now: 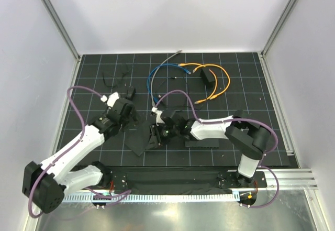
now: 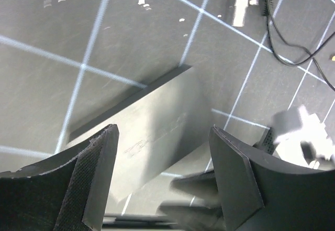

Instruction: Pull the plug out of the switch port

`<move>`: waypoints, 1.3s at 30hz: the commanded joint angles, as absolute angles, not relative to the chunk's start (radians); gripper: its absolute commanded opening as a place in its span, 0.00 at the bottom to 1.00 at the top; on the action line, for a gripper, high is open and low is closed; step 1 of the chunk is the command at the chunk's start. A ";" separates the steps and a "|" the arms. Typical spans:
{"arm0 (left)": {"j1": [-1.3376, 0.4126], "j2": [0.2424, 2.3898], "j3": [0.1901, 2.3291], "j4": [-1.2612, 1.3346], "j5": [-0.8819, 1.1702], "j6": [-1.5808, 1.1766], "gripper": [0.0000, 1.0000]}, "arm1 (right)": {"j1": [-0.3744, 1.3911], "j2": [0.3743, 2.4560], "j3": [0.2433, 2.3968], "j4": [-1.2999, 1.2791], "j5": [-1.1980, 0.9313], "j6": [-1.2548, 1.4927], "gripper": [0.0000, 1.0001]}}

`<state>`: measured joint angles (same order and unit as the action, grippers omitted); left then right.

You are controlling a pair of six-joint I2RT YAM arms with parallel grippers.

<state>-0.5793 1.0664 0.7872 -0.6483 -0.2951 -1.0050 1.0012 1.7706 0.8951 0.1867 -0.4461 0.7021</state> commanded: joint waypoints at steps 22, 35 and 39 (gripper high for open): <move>-0.569 0.497 0.322 -0.763 -0.198 -1.578 0.70 | 0.759 1.948 1.304 -0.244 -0.548 0.327 0.59; -0.569 0.787 0.328 -0.557 -0.175 -1.519 0.65 | 0.758 1.999 1.252 -0.158 -0.600 0.414 0.47; -0.565 0.796 0.356 -0.546 -0.241 -1.473 0.64 | 0.759 1.973 1.178 -0.059 -0.615 0.504 0.43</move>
